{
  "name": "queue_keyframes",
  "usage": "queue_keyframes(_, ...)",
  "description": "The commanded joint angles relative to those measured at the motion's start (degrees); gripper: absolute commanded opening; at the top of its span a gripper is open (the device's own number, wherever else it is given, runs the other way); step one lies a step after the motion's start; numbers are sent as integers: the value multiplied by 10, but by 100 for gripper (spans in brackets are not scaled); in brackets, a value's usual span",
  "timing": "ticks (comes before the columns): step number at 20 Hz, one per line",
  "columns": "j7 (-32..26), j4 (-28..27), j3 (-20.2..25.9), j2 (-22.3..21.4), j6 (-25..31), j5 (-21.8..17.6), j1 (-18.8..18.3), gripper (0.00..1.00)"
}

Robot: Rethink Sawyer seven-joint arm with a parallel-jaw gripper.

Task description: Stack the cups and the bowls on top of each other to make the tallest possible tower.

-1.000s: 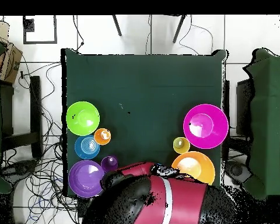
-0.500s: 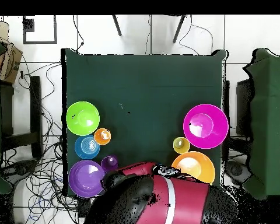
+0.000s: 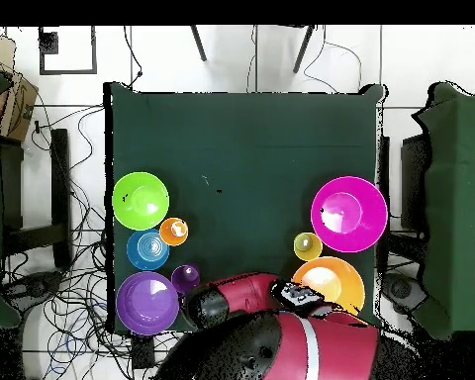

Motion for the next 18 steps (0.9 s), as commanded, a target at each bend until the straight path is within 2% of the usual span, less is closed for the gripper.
queue_keyframes(1,73,-13,15,-2,-43,-6,-4,0)
queue_keyframes(8,79,-12,18,3,-53,-7,-2,0)
queue_keyframes(12,98,-8,8,7,-80,-8,12,0)
queue_keyframes(18,110,-6,5,5,-82,-2,16,0)
